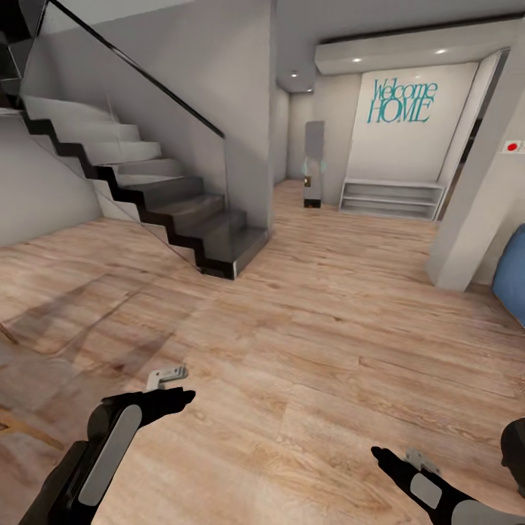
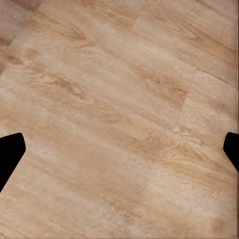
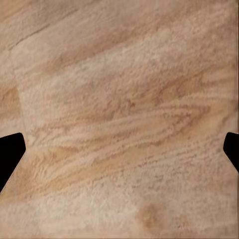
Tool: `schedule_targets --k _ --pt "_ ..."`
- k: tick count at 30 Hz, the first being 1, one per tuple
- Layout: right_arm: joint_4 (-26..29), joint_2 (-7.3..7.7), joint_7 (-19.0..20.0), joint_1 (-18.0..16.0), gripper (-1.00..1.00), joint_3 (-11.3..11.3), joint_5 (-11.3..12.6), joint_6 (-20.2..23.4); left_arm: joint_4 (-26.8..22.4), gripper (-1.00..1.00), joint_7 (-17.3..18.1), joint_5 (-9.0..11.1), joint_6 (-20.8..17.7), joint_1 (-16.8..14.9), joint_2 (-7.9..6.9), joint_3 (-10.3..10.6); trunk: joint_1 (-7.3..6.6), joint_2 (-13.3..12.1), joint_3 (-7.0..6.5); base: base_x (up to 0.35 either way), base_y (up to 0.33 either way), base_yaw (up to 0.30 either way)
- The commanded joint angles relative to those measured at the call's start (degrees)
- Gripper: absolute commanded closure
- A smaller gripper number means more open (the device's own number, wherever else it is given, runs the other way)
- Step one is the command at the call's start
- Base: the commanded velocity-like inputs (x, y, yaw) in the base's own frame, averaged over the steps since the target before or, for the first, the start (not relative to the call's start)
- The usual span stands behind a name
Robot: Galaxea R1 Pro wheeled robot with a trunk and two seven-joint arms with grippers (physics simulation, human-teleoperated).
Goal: Place each of the two pumpkins and all three candles from the living room inside a cabinet in the living room (use any cabinet), then make sure every cabinet is closed, and position the cauldron so it is next to a table in the living room.
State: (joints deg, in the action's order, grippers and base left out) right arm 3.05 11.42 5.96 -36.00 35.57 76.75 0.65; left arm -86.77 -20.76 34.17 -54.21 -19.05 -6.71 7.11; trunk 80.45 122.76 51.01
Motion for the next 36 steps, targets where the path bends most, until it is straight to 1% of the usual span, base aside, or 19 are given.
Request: schedule_targets --k 1,5,8,23,36 --pt "0.0 0.01 0.2 0.0 -1.00 0.5 0.6 0.1 -0.1 -1.00 -0.6 0.6 -0.1 0.0 -0.06 0.1 0.02 0.0 0.05 0.318 -0.008 -0.297" --pt "-0.1 0.01 0.1 0.0 -1.00 0.5 0.7 0.1 -0.1 -1.00 -0.6 0.6 -0.1 0.0 -0.06 0.1 0.02 0.0 0.06 0.320 -0.003 -0.296" --pt "-0.1 0.05 0.0 0.0 -1.00 0.5 0.6 -0.3 -0.1 -1.00 -0.6 0.6 -0.1 0.0 -0.06 0.1 0.02 0.0 0.08 0.321 0.000 -0.145" --pt "-0.1 0.01 0.2 0.1 -1.00 0.5 0.5 -0.5 0.0 -1.00 -0.6 0.6 -0.1 0.0 -0.06 0.1 0.02 0.0 0.03 0.321 0.000 -0.018" --pt "-0.1 0.01 0.2 0.1 -1.00 0.5 0.6 -0.5 0.0 -1.00 -0.6 0.6 -0.1 0.0 -0.06 0.1 0.02 0.0 -0.83 0.321 0.000 -0.208"
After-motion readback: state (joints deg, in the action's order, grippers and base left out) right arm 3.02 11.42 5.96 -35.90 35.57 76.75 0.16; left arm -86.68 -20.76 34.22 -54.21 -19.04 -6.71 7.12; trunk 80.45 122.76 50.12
